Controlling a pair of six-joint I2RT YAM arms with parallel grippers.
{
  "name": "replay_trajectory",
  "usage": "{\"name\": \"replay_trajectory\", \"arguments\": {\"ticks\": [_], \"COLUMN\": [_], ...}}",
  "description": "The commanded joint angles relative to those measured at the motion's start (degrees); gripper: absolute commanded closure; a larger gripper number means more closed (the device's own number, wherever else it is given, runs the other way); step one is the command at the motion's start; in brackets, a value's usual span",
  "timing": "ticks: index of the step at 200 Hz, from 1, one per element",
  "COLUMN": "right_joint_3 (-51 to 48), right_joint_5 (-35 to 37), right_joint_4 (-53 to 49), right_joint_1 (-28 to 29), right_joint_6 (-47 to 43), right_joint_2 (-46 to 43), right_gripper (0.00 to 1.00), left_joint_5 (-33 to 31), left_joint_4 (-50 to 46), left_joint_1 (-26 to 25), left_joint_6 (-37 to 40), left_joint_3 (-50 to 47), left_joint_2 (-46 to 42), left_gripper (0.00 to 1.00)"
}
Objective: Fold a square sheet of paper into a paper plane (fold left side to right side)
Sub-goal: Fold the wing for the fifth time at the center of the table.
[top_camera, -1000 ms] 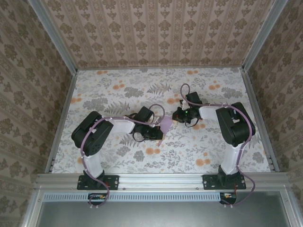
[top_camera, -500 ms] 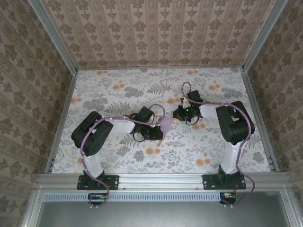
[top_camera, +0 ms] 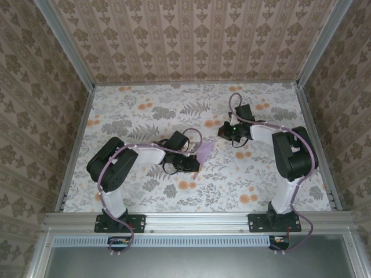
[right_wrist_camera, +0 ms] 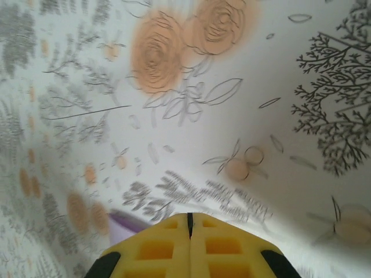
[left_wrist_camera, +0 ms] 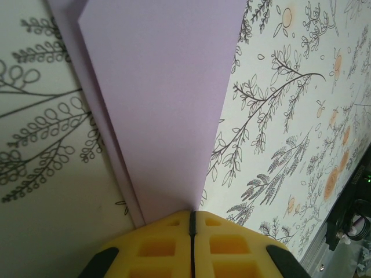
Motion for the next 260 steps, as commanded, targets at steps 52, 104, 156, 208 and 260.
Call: {"name": "replay_trajectory", "arguments": {"ticks": [52,104,156,208,260], "right_joint_3": [-13.42,-13.33,-13.3,-13.55,-13.13], "right_joint_5": [-1.73,-0.75,0.04,1.96,1.72], "right_joint_4": [6.67,11.92,10.17,5.59,5.4], "right_joint_1": [8.7,16.45,17.0,17.0,17.0], "right_joint_6": [8.93,15.2,17.32,16.28,15.97], "right_joint_2": [-13.08,-6.13,-0.5,1.43,2.06], "right_gripper": [1.0,1.0,1.0,1.0,1.0], "left_joint_5": [-3.26,-3.29,-2.77,-1.61,1.6], "left_joint_4": [-7.16,-7.08,-6.42,-8.79,-10.25], "left_joint_1": [-0.84,-0.81,-0.8,-0.6,-0.18], "left_joint_6": [0.48,0.48,0.0,0.21,0.09], "left_joint_3": [-2.3,-2.21,-2.0,0.45,1.72], "left_joint_2": [0.78,0.78,-0.24,-4.94,-8.84], "left_gripper": [0.92,0.92,0.92,0.86,0.85]}}
